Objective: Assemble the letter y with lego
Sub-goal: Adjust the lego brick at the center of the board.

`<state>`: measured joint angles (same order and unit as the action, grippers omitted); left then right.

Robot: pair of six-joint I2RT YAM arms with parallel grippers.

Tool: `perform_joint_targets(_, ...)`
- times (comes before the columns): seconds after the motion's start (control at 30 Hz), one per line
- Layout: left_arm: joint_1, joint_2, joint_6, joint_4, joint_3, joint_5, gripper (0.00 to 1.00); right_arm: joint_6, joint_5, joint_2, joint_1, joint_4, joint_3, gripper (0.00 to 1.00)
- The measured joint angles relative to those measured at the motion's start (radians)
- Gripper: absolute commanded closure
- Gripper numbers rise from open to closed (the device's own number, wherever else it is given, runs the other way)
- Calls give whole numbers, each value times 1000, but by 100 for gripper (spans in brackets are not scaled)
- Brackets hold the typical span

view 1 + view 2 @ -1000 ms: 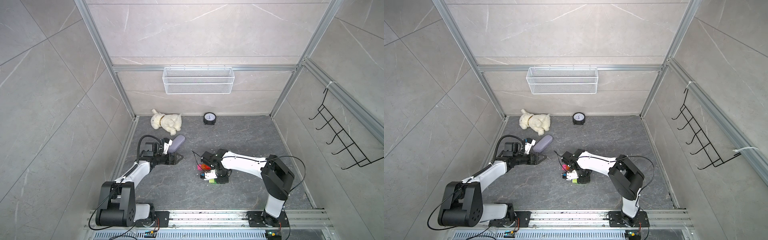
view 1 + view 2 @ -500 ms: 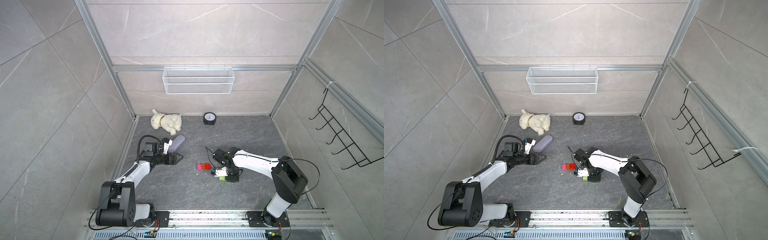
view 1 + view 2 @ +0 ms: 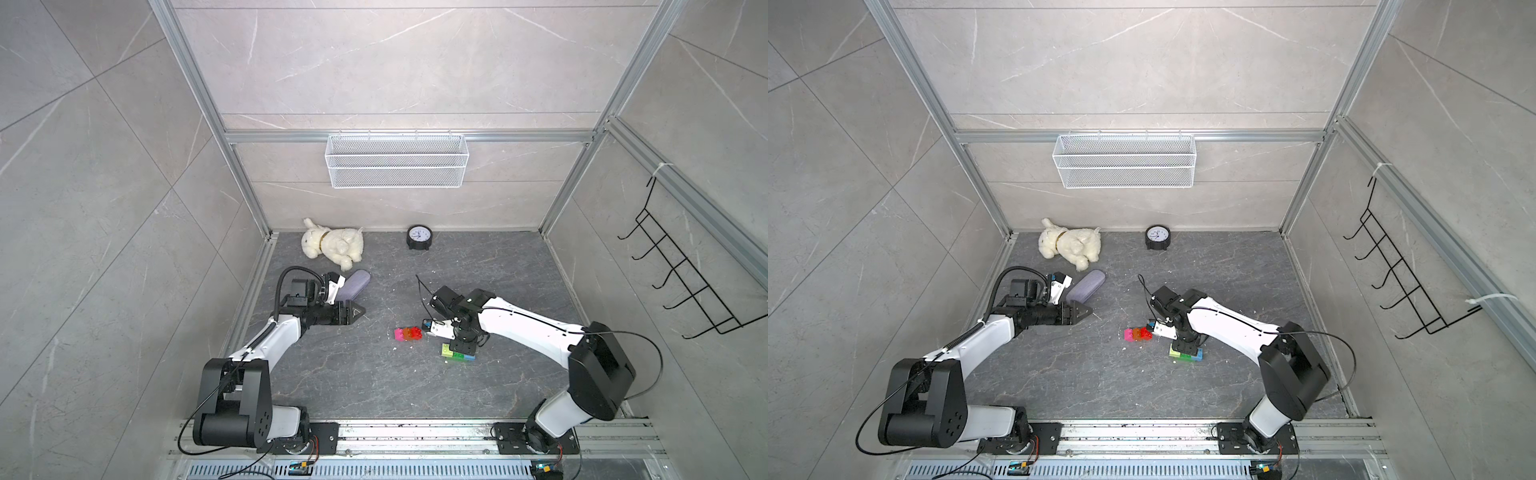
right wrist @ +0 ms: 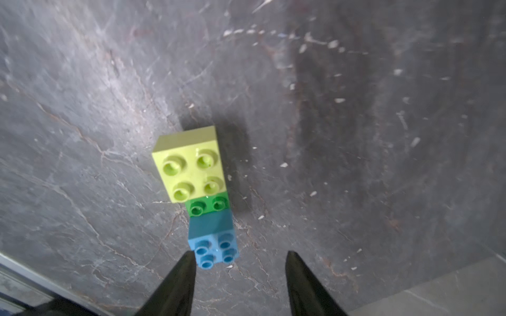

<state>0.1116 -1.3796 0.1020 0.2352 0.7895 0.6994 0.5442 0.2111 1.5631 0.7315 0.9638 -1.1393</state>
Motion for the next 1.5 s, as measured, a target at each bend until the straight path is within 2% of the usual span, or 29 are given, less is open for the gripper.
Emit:
perform_joint_targets(0.17,129,-61,-33,155,219,-108,34,-147,-48,-159,-1,-126,14,44)
perform_joint_targets(0.3,233,-139,-18,227,329,-167,36,-338,-109,-265,-1,-320,109,44)
perform_joint_targets(0.47,309,-248,51,248,317,-184,36,-577,-169,-295,-1,-523,231,44)
perform_joint_targets(0.73,316,-351,155,230,251,-169,36,-845,-202,-279,-1,-727,312,44)
perform_joint_targets(0.97,327,-390,233,166,225,-119,37,-967,-189,-257,-1,-795,354,44)
perform_joint_targets(1.33,367,-444,312,100,212,-47,46,-1054,-170,-262,-1,-820,408,44)
perform_joint_targets(1.4,367,-448,317,97,213,-42,46,-1061,-170,-262,-1,-821,408,44)
perform_joint_targets(1.5,367,-447,318,92,212,-35,38,-1069,-170,-262,-1,-825,408,44)
